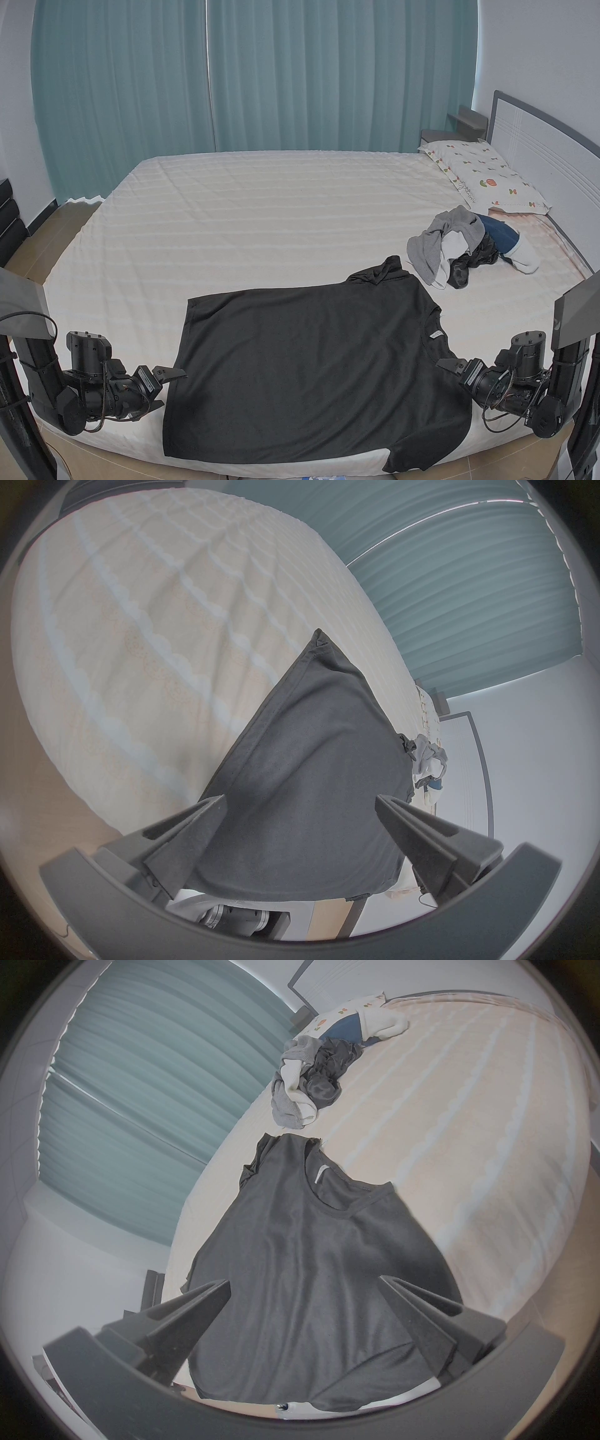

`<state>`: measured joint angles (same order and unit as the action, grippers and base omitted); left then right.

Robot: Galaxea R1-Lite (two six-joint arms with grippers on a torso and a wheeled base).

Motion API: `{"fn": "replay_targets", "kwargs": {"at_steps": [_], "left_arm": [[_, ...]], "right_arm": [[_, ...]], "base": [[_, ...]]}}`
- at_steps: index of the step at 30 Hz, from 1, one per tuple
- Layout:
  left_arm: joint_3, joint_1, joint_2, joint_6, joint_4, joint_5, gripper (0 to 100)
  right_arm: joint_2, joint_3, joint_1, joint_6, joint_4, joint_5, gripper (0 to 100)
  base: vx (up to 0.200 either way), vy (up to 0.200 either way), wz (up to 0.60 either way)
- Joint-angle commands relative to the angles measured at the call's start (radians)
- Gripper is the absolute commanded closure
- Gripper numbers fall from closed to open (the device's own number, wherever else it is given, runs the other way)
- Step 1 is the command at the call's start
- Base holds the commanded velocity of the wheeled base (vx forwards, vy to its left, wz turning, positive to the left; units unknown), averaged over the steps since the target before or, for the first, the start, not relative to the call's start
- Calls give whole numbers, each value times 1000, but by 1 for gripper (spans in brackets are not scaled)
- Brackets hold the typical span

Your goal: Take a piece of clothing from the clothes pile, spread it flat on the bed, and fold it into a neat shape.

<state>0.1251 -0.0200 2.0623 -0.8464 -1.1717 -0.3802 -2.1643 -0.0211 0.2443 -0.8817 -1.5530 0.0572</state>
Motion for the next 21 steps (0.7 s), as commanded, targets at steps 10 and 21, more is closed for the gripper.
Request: {"fn": "replay_targets", "kwargs": {"at_steps": [10, 21], "left_arm": [[2, 0, 1, 0, 0, 3, 0], [-45, -3, 64, 282, 0, 17, 0]], "right_arm": [[-9, 12, -22, 27, -12, 0, 0], [-9, 10, -22, 29, -12, 0, 0]], "base": [[-100, 0, 0], [0, 0, 0]]}}
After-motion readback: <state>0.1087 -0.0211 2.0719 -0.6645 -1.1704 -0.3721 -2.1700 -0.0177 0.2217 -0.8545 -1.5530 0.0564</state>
